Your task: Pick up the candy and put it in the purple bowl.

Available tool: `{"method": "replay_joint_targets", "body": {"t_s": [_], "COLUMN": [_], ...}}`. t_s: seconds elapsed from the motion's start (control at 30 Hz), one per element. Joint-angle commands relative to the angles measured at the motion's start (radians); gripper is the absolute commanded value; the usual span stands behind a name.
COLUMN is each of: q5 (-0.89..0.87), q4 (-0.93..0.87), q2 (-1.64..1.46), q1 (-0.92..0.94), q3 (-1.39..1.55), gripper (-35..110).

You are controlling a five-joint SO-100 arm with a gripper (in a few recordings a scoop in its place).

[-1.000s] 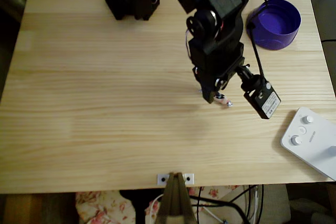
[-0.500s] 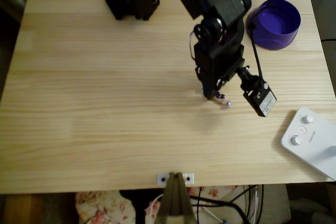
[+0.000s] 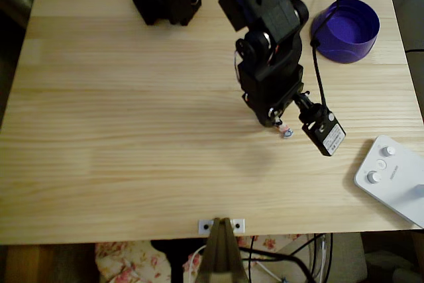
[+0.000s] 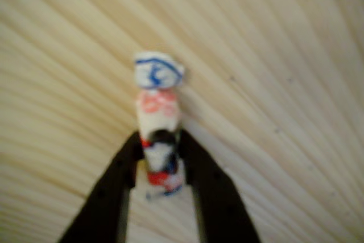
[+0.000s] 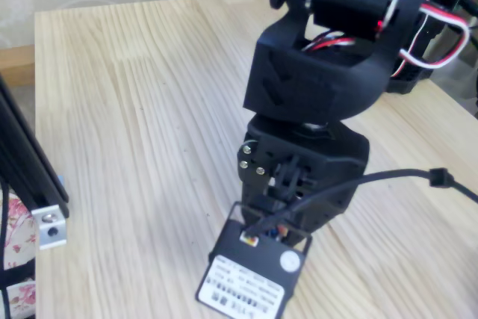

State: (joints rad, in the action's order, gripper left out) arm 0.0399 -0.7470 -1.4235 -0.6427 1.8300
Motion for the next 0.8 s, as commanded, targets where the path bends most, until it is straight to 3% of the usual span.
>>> {"method": "replay_joint_targets", "body": {"t_s": [0.0,0.47,0.77], "q5": [0.017,-0.012,-0.057], "q4": [-0.011,-0.160,-0.316], "q2": [-0.031,-0.291,-0.561], "q1": [0.000,0.002,-0.199], "q3": [0.020,-0.009,-0.103], "gripper": [3,-1,-1]}}
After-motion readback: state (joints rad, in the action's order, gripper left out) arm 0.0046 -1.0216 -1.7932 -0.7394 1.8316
